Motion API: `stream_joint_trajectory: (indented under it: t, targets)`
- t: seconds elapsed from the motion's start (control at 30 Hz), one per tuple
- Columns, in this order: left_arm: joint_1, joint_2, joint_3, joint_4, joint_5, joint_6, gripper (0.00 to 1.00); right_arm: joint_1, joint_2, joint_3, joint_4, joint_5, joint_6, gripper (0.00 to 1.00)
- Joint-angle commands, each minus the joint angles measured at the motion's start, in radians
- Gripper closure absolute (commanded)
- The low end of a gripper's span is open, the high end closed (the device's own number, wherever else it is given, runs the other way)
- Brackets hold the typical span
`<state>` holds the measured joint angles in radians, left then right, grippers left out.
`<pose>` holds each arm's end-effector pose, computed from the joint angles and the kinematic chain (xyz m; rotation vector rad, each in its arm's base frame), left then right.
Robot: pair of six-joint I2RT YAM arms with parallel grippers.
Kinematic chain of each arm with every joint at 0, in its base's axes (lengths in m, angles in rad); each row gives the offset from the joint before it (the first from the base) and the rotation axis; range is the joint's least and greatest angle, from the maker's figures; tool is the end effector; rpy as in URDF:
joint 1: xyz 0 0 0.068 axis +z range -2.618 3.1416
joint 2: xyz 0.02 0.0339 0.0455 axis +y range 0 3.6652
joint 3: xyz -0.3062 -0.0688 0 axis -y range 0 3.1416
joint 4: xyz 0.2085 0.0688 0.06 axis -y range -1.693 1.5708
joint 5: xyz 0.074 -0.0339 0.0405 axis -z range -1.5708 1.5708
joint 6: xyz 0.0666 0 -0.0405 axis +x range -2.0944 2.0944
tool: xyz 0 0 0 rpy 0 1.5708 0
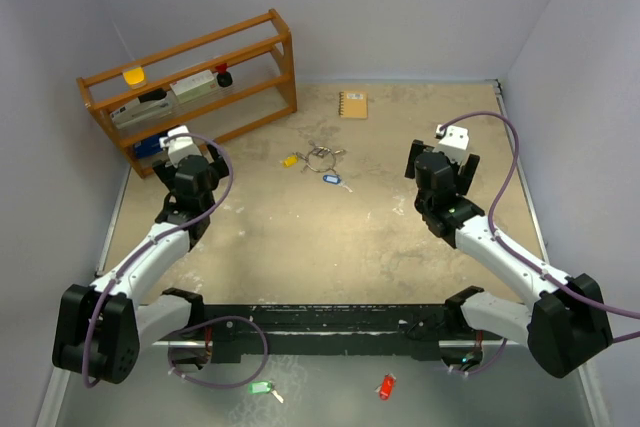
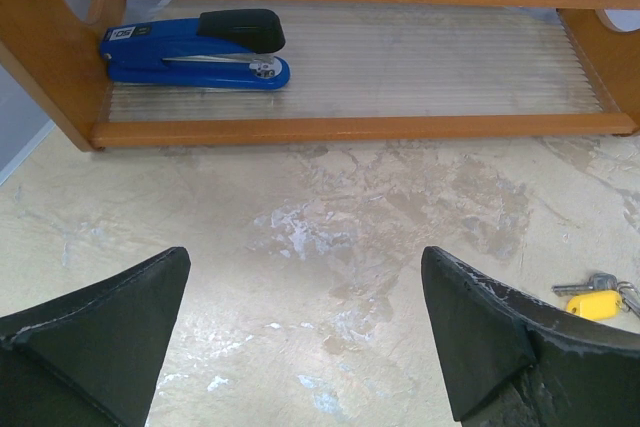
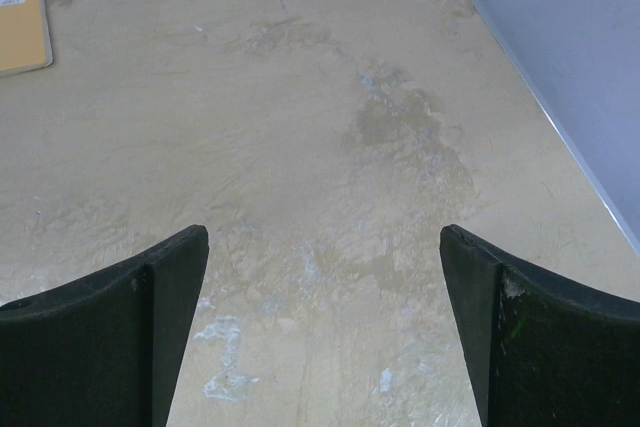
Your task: Remove the keys from the keyring
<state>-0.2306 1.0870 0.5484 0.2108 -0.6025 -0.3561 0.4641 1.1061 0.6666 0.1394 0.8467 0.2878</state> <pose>0.2124 -0.0111 0.2876 -0.5122 1.7697 0.1625 0.2100 0.0493 0.3179 0.4091 1.7268 -0.2499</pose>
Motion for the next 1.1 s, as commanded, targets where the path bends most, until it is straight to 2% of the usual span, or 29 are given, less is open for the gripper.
stream_joint_trajectory:
  t: [0.0,0.37,0.5,0.63,0.87,1.07]
  targets:
    - [-0.001,-0.049,-0.015,0.062,-0.025,0.002,0.04,-0.001,-0.006,0.014,0.017,0.007,-0.014,0.00]
    - [-0.001,-0.033,-0.002,0.057,-0.025,0.000,0.04,-0.001,0.026,0.055,-0.032,-0.031,0.007,0.00]
    - [-0.001,-0.006,0.055,0.001,0.029,-0.013,0.01,-0.001,0.033,0.054,-0.021,-0.066,-0.012,0.00]
    - [-0.001,-0.012,0.042,0.048,0.110,-0.013,0.01,-0.002,0.058,0.061,-0.010,-0.144,-0.038,0.00]
    - [-0.001,0.072,0.122,0.016,0.258,-0.018,0.01,0.000,0.121,0.081,0.041,-0.402,-0.099,0.00]
    - [-0.001,0.076,0.084,0.086,0.281,-0.072,0.01,0.002,0.223,0.121,0.079,-0.572,-0.094,0.23]
